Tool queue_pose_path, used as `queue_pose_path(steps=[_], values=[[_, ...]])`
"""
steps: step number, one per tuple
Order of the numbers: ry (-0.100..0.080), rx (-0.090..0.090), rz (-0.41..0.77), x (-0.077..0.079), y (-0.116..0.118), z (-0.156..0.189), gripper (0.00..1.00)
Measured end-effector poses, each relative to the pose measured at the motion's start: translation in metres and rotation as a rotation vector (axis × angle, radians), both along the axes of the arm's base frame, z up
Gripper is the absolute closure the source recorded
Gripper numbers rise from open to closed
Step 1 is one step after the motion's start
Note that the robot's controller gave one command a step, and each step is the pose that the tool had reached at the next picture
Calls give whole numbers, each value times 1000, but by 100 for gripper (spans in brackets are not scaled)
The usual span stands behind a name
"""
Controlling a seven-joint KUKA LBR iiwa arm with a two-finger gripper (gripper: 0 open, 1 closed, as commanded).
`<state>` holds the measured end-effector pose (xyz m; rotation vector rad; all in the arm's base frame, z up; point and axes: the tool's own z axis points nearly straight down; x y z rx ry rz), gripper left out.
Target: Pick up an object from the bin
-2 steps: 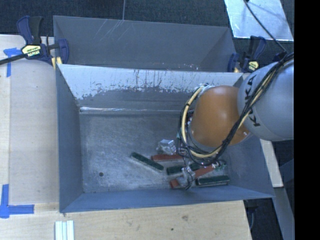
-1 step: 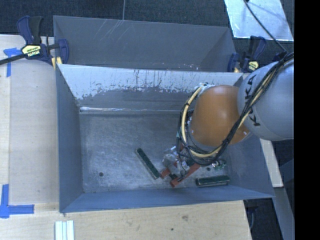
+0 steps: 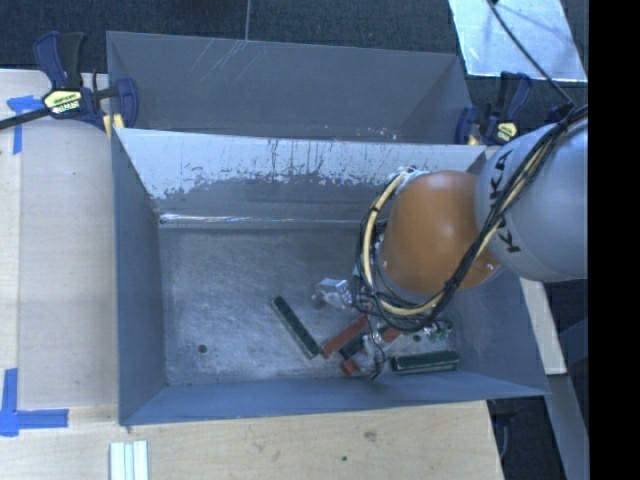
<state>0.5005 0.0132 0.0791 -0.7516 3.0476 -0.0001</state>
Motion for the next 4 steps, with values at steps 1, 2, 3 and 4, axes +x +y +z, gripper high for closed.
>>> queue_pose_path(steps=[1, 2, 3, 4], values=[[-1, 0, 0, 0, 0, 0, 100], [0, 0, 1, 0, 0, 0, 0], [0, 0, 1, 0, 0, 1, 100], [1, 0, 1, 0, 0, 0, 0]])
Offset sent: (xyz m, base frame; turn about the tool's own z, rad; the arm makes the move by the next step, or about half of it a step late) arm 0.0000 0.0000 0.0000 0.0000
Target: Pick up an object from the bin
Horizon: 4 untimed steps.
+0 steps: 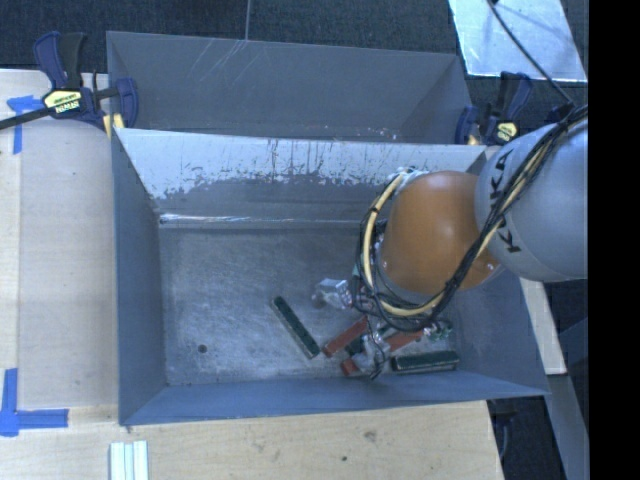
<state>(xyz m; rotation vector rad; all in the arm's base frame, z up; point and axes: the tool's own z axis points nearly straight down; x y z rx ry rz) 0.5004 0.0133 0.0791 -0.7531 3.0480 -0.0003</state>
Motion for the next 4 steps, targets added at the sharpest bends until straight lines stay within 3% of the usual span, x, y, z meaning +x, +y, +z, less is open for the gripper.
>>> queue_pose_path(steps=[1, 2, 3, 4], values=[[-1, 0, 0, 0, 0, 0, 100], [0, 0, 0, 0, 0, 0, 0], [1, 0, 0, 0, 0, 0, 100], [-5, 0, 25, -17, -12, 51, 100]])
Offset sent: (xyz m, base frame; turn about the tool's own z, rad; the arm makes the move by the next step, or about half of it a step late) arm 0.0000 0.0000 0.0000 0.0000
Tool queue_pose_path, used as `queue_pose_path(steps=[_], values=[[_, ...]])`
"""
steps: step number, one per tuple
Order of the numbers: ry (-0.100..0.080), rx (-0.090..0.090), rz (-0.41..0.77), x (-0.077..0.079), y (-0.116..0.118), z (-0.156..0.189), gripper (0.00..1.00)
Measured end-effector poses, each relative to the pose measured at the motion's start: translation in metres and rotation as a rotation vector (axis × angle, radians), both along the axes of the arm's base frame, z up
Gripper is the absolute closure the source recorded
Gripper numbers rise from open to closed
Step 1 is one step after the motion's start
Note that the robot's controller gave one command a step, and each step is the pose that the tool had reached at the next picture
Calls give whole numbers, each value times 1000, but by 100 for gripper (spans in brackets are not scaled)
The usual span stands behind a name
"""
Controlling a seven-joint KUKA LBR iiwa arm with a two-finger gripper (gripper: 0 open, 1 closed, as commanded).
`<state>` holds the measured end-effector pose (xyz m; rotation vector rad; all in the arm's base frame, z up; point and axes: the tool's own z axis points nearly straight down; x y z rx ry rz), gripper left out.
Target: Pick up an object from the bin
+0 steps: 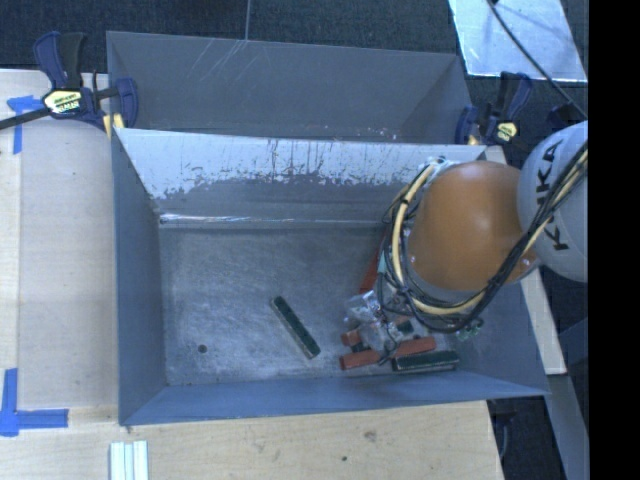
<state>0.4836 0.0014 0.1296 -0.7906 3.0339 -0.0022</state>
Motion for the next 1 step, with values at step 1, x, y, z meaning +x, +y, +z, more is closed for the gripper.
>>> queue_pose_path(steps=[1], values=[[-7, 1, -10, 57, 31, 128, 100]])
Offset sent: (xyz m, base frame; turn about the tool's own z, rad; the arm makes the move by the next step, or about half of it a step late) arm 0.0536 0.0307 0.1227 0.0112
